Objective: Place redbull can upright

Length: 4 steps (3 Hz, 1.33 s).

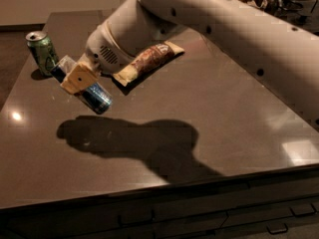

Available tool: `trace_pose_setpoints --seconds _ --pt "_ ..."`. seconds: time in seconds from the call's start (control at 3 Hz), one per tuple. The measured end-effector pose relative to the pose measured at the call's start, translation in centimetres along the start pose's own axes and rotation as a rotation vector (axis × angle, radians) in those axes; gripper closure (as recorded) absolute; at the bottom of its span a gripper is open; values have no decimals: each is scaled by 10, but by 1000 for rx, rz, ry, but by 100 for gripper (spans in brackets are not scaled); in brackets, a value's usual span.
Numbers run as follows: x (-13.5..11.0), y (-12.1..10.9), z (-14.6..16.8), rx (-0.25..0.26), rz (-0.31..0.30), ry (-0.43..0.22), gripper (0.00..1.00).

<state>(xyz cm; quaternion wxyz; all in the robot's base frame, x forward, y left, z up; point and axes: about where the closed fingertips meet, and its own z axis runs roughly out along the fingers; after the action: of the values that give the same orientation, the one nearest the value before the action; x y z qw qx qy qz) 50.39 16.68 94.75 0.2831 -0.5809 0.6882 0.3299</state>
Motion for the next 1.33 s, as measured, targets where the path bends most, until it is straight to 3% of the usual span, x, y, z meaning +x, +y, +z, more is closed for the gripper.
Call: trace_pose_setpoints --seconds 0.33,0.67,1.0,1.33 --pt "-2 -5 -19 4 -29 -193 100" --pt "-6 -6 -27 1 -65 -340 100" --pt "-6 -6 -31 54 -101 -429 100" --pt "-2 -7 -31 132 -114 -477 100"
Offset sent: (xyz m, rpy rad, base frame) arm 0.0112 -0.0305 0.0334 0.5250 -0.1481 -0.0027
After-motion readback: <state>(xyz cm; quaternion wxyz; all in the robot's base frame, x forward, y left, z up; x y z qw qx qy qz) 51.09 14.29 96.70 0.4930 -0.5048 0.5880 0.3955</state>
